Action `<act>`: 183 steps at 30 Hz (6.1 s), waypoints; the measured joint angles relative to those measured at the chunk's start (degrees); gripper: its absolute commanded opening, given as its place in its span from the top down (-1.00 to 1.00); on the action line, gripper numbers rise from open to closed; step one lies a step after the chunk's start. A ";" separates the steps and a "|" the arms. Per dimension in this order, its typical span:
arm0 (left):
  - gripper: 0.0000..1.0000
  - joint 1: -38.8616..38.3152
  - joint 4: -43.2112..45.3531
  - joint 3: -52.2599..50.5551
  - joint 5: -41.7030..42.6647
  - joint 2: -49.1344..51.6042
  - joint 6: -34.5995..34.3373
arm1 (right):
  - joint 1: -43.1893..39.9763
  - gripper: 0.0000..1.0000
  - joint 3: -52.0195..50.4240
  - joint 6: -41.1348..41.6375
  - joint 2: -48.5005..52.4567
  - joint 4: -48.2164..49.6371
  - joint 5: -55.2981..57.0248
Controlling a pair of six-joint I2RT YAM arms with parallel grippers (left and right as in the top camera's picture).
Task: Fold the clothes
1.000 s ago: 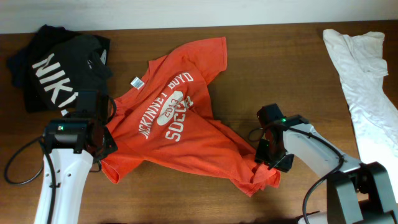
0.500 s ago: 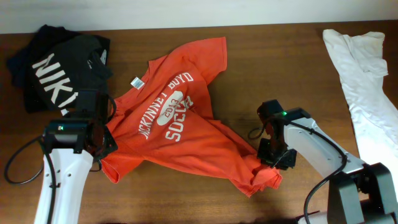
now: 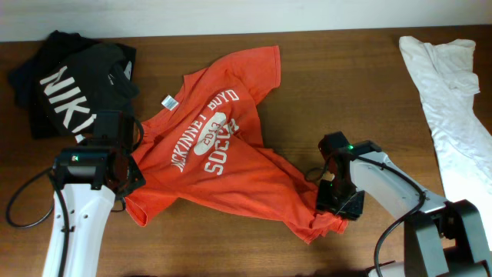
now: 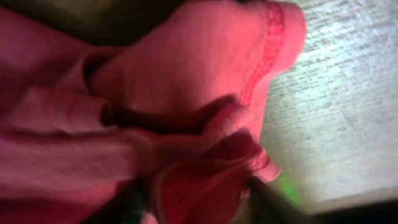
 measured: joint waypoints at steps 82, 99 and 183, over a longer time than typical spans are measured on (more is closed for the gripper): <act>-0.97 -3.23 -13.84 50.05 13.60 43.10 13.64 | -9.25 0.92 53.92 -14.67 26.58 -4.15 5.55; -0.97 -3.23 -4.13 42.34 13.57 43.12 13.62 | -9.25 0.92 53.53 -15.30 40.06 5.68 6.29; 0.99 4.87 20.48 -10.82 23.21 22.08 11.50 | -16.72 -0.97 19.28 -0.81 -13.20 -21.90 6.56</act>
